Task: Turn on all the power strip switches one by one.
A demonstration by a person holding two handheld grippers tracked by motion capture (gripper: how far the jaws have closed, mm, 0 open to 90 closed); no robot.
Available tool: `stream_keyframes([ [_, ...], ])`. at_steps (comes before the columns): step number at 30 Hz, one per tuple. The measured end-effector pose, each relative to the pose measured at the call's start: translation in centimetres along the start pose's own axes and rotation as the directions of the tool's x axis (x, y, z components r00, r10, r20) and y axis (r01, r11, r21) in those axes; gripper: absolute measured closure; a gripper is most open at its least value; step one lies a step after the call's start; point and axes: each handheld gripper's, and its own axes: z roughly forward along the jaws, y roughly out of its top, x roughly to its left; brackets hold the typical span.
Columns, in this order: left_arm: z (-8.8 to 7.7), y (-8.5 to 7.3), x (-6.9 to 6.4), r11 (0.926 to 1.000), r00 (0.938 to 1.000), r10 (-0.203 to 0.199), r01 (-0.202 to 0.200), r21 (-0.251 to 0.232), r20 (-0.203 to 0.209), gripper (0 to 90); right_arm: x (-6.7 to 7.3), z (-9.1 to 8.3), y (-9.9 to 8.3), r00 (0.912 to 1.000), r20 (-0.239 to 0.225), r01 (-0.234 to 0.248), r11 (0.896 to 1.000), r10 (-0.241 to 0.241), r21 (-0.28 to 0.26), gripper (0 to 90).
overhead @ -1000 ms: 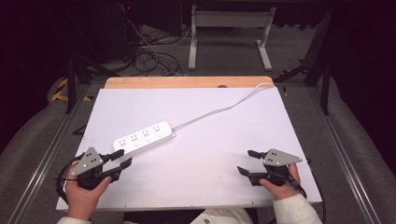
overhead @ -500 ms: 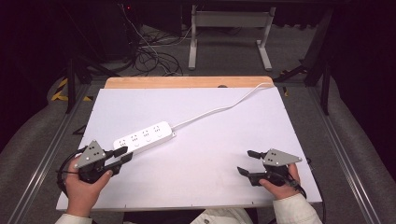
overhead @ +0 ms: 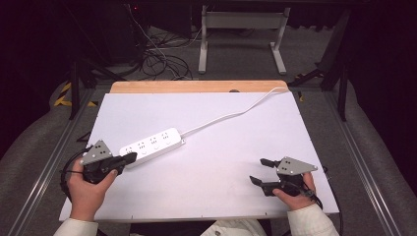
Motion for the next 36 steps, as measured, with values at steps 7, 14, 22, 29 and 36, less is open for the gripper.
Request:
stream_keyframes([
  [7,1.0,0.5,1.4,0.9964,0.998,-0.061,0.06,0.06,0.014,89.9,0.0,0.0,0.0,1.0,-0.002,0.0,1.0,0.0,0.004,28.7],
  [14,2.0,0.5,2.3,0.9878,0.9944,-0.105,0.105,0.115,-0.003,89.9,0.0,0.1,0.0,1.0,-0.007,-0.002,1.0,0.002,0.008,28.7],
  [22,3.4,0.2,3.5,0.9715,0.9909,-0.127,0.133,0.196,-0.046,89.9,0.0,0.2,-0.1,1.0,-0.008,-0.001,1.0,0.001,0.013,28.6],
  [29,3.9,-0.1,4.1,0.9582,0.9893,-0.121,0.138,0.251,-0.081,89.9,0.0,0.3,-0.1,0.9999,-0.011,-0.003,1.0,0.003,0.017,28.6],
  [36,4.5,-0.4,4.5,0.9445,0.9884,-0.115,0.139,0.297,-0.1,89.9,0.0,0.3,-0.1,0.9999,-0.011,0.0,1.0,0.0,0.023,28.5],
])
